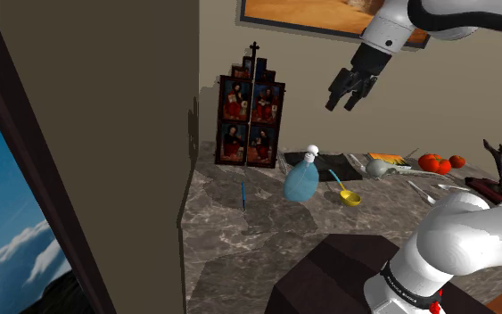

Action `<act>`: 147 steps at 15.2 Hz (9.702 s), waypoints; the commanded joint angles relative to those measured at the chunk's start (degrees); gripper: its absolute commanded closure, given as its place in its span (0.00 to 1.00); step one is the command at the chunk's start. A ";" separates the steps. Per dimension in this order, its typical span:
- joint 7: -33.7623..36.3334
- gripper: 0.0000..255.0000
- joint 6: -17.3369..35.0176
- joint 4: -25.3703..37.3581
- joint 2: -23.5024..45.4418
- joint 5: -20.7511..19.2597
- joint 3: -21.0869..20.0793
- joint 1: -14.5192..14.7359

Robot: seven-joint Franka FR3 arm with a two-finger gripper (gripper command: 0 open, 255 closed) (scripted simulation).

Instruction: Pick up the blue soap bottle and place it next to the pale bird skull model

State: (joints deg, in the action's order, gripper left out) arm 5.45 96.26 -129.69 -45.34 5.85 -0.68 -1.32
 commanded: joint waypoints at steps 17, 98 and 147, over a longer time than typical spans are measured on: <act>2.96 0.00 34.82 -21.91 9.60 -10.33 -2.07 -8.06; -0.22 1.00 -0.46 18.78 14.82 -9.71 -1.65 -8.46; -50.63 1.00 -1.12 19.89 5.81 -25.16 47.44 -13.21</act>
State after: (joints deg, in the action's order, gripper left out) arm -43.90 94.97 -110.61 -40.02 -19.17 45.28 -14.90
